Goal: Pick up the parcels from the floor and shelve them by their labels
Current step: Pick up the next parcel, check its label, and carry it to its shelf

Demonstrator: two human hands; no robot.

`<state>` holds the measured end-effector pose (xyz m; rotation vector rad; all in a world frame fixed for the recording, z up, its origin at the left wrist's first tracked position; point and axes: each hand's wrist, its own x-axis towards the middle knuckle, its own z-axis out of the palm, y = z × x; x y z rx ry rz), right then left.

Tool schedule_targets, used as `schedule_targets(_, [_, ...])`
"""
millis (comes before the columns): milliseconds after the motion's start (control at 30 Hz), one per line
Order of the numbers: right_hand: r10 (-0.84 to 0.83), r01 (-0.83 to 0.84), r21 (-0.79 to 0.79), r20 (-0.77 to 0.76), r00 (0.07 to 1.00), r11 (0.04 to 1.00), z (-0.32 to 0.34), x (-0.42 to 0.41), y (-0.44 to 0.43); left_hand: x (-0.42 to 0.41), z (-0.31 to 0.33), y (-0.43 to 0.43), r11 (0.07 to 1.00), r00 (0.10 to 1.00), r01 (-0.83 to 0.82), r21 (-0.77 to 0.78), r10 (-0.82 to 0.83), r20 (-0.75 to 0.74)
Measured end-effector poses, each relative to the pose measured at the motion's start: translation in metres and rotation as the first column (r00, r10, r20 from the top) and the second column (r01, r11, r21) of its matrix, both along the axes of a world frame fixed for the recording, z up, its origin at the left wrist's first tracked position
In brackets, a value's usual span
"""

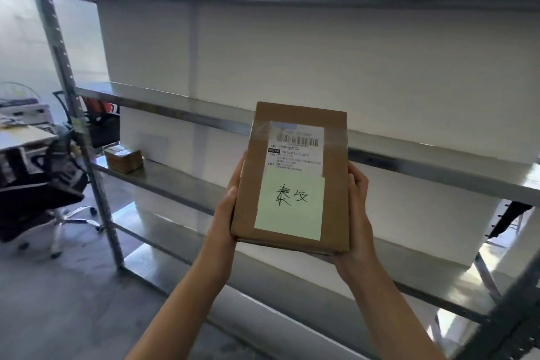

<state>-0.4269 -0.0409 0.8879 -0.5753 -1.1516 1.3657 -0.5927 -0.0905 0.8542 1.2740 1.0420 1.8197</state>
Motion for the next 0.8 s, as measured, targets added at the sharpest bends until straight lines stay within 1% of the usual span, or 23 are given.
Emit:
schedule_targets(133, [0.133,-0.134,0.021,0.010,0.991,0.991,0.001,-0.014,0.007,-0.009,0.002,-0.014,0.996,0.997,-0.083,0.025,0.083,0.008])
schedule_targets(267, [0.226,-0.228,0.056,0.046,0.973,0.972,-0.007,-0.033,0.012,-0.017,-0.004,-0.030,0.982,0.980,-0.187,-0.018,0.188,0.064])
schedule_targets(333, [0.271,-0.273,0.031,0.052,0.961,0.961,-0.011,-0.042,0.013,-0.018,-0.008,-0.040,0.965,0.963,-0.260,-0.020,0.261,0.062])
schedule_targets(433, [0.333,-0.333,-0.010,0.060,0.941,0.943,-0.023,-0.054,0.014,-0.018,-0.014,-0.057,0.949,0.946,-0.312,-0.044,0.315,0.082])
schedule_targets(533, [0.407,-0.406,-0.030,0.079,0.910,0.913,-0.039,-0.068,0.010,-0.023,-0.025,-0.072,0.925,0.917,-0.370,-0.080,0.378,0.129])
schedule_targets(700, [0.499,-0.499,-0.016,0.082,0.863,0.866,-0.058,-0.105,-0.006,-0.046,-0.042,-0.096,0.871,0.869,-0.482,-0.092,0.489,0.082])
schedule_targets(800, [0.548,-0.549,-0.023,0.114,0.829,0.835,-0.061,-0.140,-0.015,-0.069,-0.049,-0.110,0.839,0.830,-0.536,-0.092,0.544,0.126])
